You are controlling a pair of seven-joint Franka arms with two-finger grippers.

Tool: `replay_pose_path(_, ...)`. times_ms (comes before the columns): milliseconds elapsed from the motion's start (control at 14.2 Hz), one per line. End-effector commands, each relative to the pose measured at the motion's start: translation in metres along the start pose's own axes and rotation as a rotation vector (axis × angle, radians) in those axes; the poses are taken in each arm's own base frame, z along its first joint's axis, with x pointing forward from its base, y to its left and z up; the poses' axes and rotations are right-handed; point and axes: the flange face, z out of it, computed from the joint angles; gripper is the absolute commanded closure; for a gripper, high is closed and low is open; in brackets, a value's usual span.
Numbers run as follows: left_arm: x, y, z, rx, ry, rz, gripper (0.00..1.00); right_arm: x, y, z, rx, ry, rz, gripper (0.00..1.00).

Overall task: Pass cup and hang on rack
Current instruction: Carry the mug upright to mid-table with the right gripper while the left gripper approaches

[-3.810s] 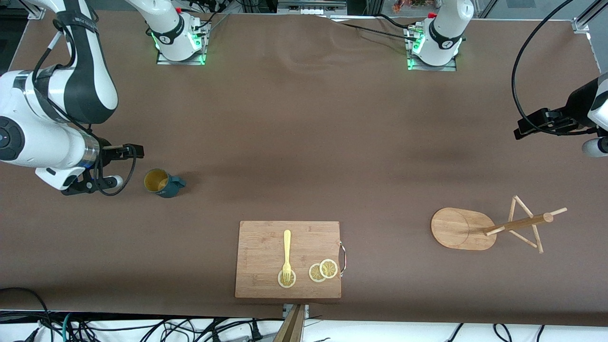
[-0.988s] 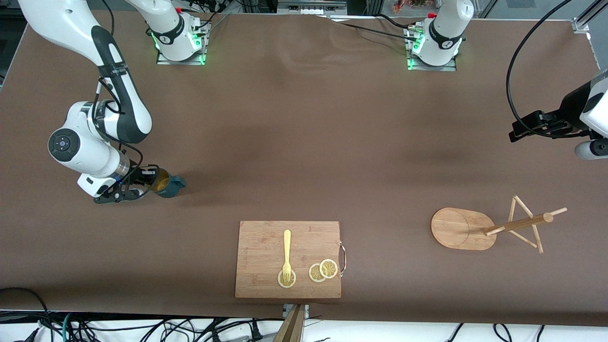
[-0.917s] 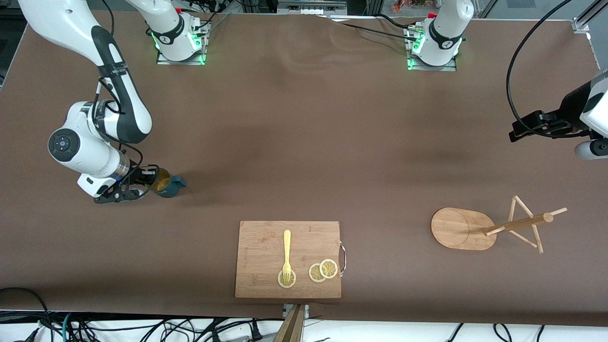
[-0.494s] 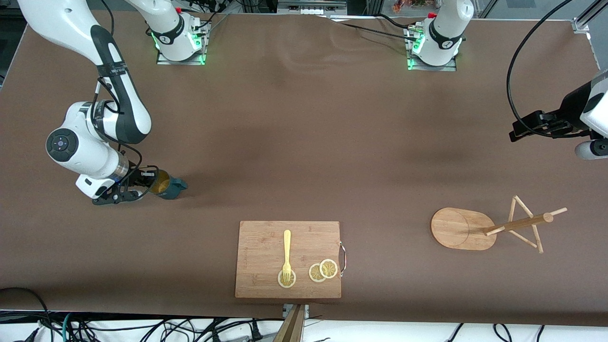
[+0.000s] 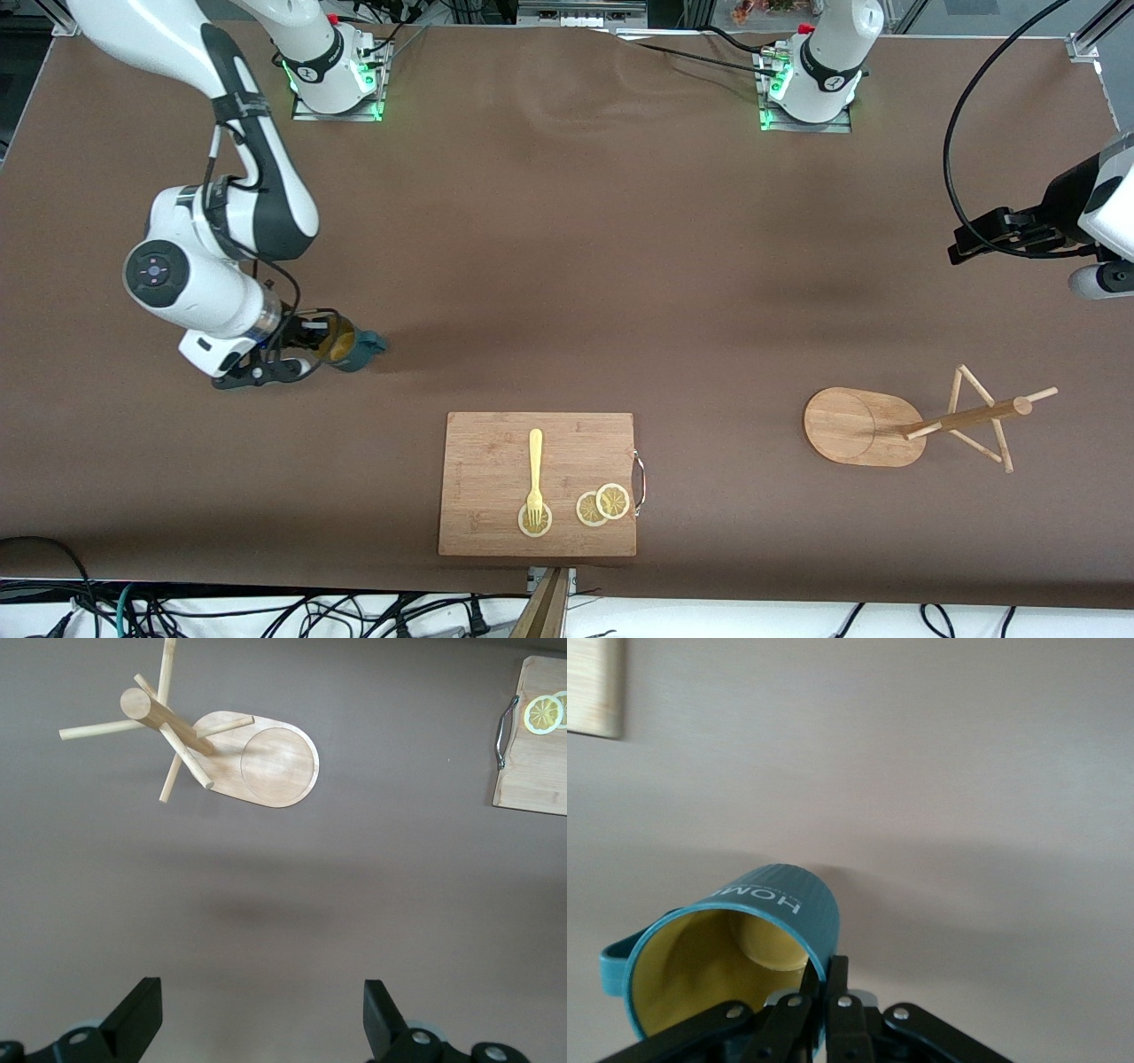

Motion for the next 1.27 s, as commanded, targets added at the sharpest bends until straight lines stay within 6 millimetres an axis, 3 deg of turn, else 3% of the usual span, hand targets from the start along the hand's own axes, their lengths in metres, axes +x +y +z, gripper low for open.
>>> replay_pose_path(0, -0.006, -0.003, -0.001, -0.006, -0.007, -0.017, 0.00, 0.000, -0.070, -0.020, 0.005, -0.008, 0.060, 1.00)
replay_pose_path(282, -0.005, -0.008, 0.007, -0.004, -0.025, 0.020, 0.00, -0.012, -0.171, -0.029, -0.006, -0.019, 0.130, 1.00)
replay_pose_path(353, -0.005, -0.009, 0.008, -0.004, -0.028, 0.054, 0.00, -0.019, -0.207, -0.029, 0.005, -0.022, 0.105, 1.00)
replay_pose_path(706, -0.004, -0.010, 0.025, -0.011, -0.064, 0.357, 0.00, -0.043, -0.355, -0.024, 0.156, -0.045, 0.091, 1.00)
replay_pose_path(847, -0.003, -0.011, 0.028, -0.015, -0.071, 0.444, 0.00, -0.056, -0.410, -0.006, 0.168, -0.025, 0.068, 1.00)
replay_pose_path(988, -0.003, -0.012, 0.032, -0.017, -0.077, 0.483, 0.00, -0.080, -0.458, 0.025, 0.173, 0.007, 0.059, 1.00)
replay_pose_path(1129, -0.003, -0.012, 0.034, -0.019, -0.078, 0.540, 0.00, -0.098, -0.487, 0.050, 0.156, 0.064, 0.027, 1.00)
replay_pose_path(1199, -0.002, -0.012, 0.038, -0.022, -0.087, 0.586, 0.00, -0.103, -0.492, 0.058, 0.132, 0.074, 0.001, 1.00)
